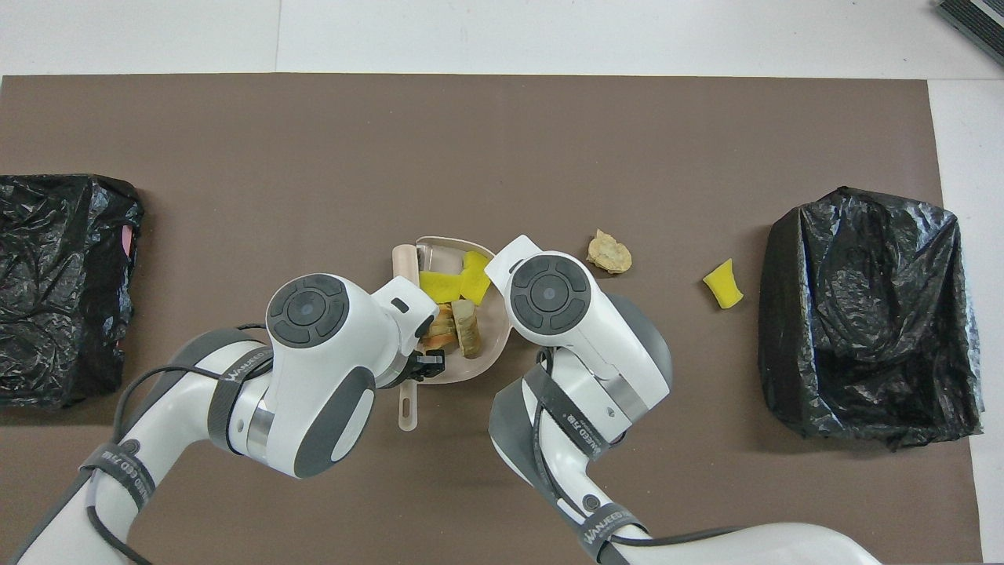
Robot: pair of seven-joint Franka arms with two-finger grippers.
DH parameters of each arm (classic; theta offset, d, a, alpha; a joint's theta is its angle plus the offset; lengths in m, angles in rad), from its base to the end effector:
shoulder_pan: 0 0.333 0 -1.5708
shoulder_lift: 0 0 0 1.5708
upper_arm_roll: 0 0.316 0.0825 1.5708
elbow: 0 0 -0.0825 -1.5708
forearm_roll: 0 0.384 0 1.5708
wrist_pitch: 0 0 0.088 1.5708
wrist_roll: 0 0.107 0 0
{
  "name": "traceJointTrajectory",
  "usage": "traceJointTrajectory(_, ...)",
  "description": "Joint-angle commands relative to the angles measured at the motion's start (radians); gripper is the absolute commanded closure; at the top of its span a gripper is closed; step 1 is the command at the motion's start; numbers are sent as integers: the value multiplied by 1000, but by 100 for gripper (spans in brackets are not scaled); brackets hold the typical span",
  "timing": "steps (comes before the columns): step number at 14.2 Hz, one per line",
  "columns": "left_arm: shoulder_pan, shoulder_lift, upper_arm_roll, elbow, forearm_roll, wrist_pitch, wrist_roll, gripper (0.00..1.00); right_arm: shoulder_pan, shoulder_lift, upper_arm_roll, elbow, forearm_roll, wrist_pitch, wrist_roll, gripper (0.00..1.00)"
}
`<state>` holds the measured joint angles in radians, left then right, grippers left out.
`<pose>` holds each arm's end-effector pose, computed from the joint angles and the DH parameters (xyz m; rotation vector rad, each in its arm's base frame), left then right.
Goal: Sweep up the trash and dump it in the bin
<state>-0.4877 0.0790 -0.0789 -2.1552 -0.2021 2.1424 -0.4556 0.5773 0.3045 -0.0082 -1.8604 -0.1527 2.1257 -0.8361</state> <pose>0.4503 -0.2962 0.3563 3.0272 0.0096 -0.2482 0.5273 0.3296 0.3532 2.2185 2.0434 -0.0849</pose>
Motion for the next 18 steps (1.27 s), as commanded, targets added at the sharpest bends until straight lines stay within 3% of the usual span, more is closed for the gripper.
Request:
traceJointTrajectory(1,23,-39,18,23,-17,-62,33,100,-8,8,7,6,-16,26,14,100)
traceJointTrajectory(5,75,-90,21,74,1,-194,54,100,-34,-30,8,9,-2,13,-24,100)
traceJointTrajectory(12,139,-197,18,57,7,-400,61,100,-71,-80,8,12,2,-33,-66,100)
traceJointTrajectory(16,110,-272,5,-44,7,-378,-61,100,-154,-123,8,45,70,-124,-242,100)
traceJointTrajectory(18,49,-330,5,-138,7,-279,-63,100,-197,-146,5,81,90,-211,-287,100)
